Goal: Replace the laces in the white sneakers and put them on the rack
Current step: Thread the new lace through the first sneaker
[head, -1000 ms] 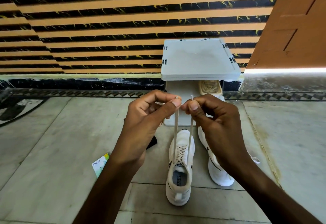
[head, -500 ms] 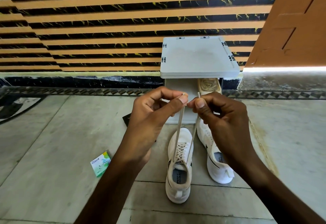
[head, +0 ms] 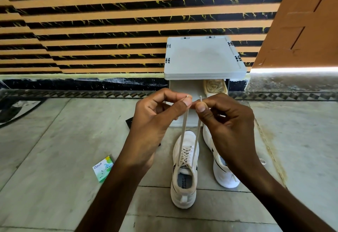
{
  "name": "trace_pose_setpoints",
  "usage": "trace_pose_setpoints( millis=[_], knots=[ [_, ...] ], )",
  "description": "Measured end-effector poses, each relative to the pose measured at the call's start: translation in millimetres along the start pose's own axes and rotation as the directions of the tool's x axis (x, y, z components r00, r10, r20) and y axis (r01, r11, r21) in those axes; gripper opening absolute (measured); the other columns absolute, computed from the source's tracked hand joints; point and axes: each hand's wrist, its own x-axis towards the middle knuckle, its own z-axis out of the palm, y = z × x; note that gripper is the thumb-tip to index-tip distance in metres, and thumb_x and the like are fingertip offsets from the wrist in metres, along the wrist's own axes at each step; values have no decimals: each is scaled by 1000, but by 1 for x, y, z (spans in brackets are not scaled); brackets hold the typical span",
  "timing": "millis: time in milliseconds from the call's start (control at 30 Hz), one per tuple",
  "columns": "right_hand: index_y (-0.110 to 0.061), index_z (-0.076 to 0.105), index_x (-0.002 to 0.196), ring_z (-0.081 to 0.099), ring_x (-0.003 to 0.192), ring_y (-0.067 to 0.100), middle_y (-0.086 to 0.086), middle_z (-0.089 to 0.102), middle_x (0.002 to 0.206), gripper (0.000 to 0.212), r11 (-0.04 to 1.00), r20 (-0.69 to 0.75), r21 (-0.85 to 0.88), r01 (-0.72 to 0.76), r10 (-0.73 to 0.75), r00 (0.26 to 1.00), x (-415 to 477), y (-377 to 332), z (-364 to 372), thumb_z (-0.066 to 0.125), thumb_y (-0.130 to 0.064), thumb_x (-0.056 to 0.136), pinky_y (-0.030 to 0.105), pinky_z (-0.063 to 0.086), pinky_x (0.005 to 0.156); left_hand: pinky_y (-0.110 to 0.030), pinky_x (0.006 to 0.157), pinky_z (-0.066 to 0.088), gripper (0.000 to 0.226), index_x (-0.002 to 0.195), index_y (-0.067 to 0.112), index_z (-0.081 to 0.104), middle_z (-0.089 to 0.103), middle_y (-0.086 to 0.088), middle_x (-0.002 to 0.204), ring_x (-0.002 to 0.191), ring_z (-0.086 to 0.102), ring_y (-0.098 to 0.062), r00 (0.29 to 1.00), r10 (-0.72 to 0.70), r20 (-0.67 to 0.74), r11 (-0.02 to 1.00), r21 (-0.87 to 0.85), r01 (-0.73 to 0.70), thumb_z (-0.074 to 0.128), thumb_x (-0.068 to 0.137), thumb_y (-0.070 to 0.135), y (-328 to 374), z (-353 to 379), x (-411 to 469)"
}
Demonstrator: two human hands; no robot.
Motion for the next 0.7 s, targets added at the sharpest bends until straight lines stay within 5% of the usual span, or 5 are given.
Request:
trace_pose_setpoints(
  millis=[533,700],
  knots=[
    [-17,76,90,59,74,9,-15,64,77,9,1000,-19,-28,8,-9,1000,3,-1,-1,68,-21,90,35,47,58,-13,62,44,13,96,13,72,67,8,81,70,56,1,999,49,-2,999,0,-49,68,86,21,-2,0,1],
    [-19,77,94,57,71,9,-8,67,82,13,995,17,-67,-78,80,997,-2,9,-3,67,-27,91,21,43,64,-24,79,52,11,99,13,67,69,-2,94,91,64,-14,1000,21,-18,1000,-17,-21,61,92,19,-13,-2,3]
  ],
)
